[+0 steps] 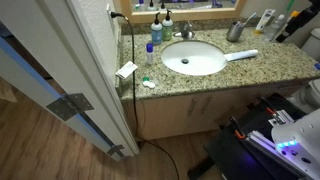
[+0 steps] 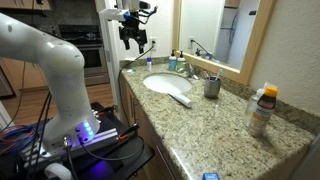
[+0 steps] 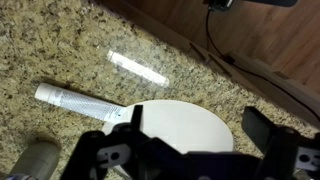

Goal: Place the toothpaste upright on the counter

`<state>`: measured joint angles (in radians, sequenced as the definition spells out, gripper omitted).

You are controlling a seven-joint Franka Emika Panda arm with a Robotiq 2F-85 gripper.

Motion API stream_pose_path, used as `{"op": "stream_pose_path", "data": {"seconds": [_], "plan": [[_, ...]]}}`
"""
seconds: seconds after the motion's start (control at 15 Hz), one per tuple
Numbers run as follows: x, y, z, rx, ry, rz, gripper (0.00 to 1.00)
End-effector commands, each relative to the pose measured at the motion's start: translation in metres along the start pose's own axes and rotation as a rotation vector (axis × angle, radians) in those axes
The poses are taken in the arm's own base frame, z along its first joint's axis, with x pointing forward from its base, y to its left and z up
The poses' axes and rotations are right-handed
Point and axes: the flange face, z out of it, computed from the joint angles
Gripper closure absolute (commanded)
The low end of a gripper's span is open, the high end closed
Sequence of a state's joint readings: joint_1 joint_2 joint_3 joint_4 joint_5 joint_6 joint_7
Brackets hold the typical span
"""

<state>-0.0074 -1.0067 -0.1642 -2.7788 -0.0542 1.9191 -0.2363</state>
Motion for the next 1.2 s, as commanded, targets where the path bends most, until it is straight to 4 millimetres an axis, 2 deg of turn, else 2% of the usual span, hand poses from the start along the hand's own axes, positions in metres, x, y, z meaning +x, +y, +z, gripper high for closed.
{"op": "stream_pose_path", "data": {"seconds": [0.0, 0.07, 0.13, 0.27, 0.53, 0.6, 0.73, 0.87, 0.93, 1.07, 1.13], "plan": [[0.0, 0.0, 0.001, 0.001, -0.004, 0.0, 0.0], [0.0, 0.0, 0.001, 0.001, -0.005, 0.0, 0.0], [0.008, 0.001, -0.002, -0.007, 0.021, 0.06, 0.0], [0.046, 0.005, 0.014, -0.007, 0.033, 0.213, 0.0], [0.073, 0.057, 0.049, -0.046, 0.056, 0.439, 0.0], [0.053, 0.028, 0.031, -0.023, 0.091, 0.353, 0.0], [0.06, 0.034, 0.043, -0.024, 0.065, 0.367, 0.0], [0.06, 0.029, 0.036, -0.027, 0.081, 0.358, 0.0], [0.07, 0.023, 0.053, -0.128, 0.048, 0.403, 0.0], [0.092, 0.02, 0.088, -0.123, 0.015, 0.512, 0.0], [0.095, 0.021, 0.097, -0.122, -0.004, 0.565, 0.0]]}}
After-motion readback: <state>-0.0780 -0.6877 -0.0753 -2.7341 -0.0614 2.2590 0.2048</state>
